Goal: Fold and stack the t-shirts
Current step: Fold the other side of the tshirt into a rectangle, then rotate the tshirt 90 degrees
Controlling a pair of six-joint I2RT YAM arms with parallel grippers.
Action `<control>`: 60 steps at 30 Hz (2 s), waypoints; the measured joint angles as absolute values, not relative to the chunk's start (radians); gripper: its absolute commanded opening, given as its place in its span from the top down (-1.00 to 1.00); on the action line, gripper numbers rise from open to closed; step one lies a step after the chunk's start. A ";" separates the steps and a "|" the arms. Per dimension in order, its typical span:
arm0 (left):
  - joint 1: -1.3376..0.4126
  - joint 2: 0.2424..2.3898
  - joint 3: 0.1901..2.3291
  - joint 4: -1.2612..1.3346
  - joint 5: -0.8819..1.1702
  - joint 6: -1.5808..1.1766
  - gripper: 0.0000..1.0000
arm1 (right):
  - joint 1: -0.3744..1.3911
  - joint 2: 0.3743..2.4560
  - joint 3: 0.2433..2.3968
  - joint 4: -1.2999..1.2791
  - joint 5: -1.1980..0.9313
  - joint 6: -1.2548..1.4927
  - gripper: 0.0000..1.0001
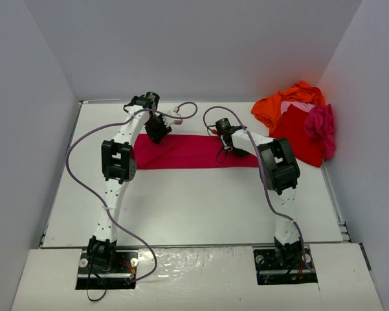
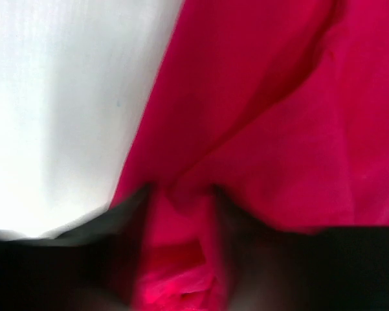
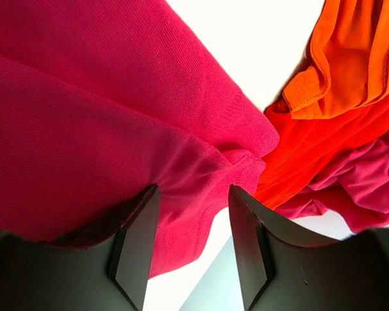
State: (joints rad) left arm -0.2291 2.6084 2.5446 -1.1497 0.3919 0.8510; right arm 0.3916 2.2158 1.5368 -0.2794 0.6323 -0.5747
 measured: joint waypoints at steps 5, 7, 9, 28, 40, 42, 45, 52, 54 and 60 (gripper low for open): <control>-0.229 2.601 2.529 -1.074 0.388 0.807 -0.25 | 0.392 2.216 1.537 -0.279 0.638 -0.570 0.06; -0.229 2.590 2.511 -1.037 0.385 0.781 -0.26 | 0.392 2.215 1.538 -0.279 0.640 -0.568 0.06; -0.229 2.565 2.473 -1.000 0.382 0.755 -0.26 | 0.389 2.213 1.538 -0.279 0.639 -0.562 0.06; -0.281 2.042 1.903 -0.833 0.395 0.620 0.56 | 0.365 2.152 1.568 -0.300 0.595 -0.546 1.00; -0.279 2.045 1.739 -0.786 0.414 0.583 0.94 | 0.347 2.151 1.564 -0.299 0.594 -0.563 0.91; -0.279 2.060 1.744 -0.786 0.412 0.582 0.97 | 0.347 2.152 1.541 -0.303 0.591 -0.575 0.94; -0.279 2.097 1.749 -0.786 0.402 0.583 1.00 | 0.347 2.158 1.509 -0.321 0.567 -0.586 0.98; -0.279 2.181 1.760 -0.788 0.353 0.576 1.00 | 0.347 2.182 1.477 -0.367 0.526 -0.629 1.00; -0.278 2.193 1.788 -0.800 0.329 0.565 1.00 | 0.347 2.184 1.477 -0.372 0.525 -0.643 1.00; -0.267 2.356 2.058 -0.952 0.266 0.501 1.00 | 0.361 2.189 1.461 -0.394 0.540 -0.714 1.00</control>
State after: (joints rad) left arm -0.2667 2.3556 2.0579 -0.9516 0.2656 0.5005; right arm 0.3612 2.1890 1.4607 -0.3939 0.5396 -0.7142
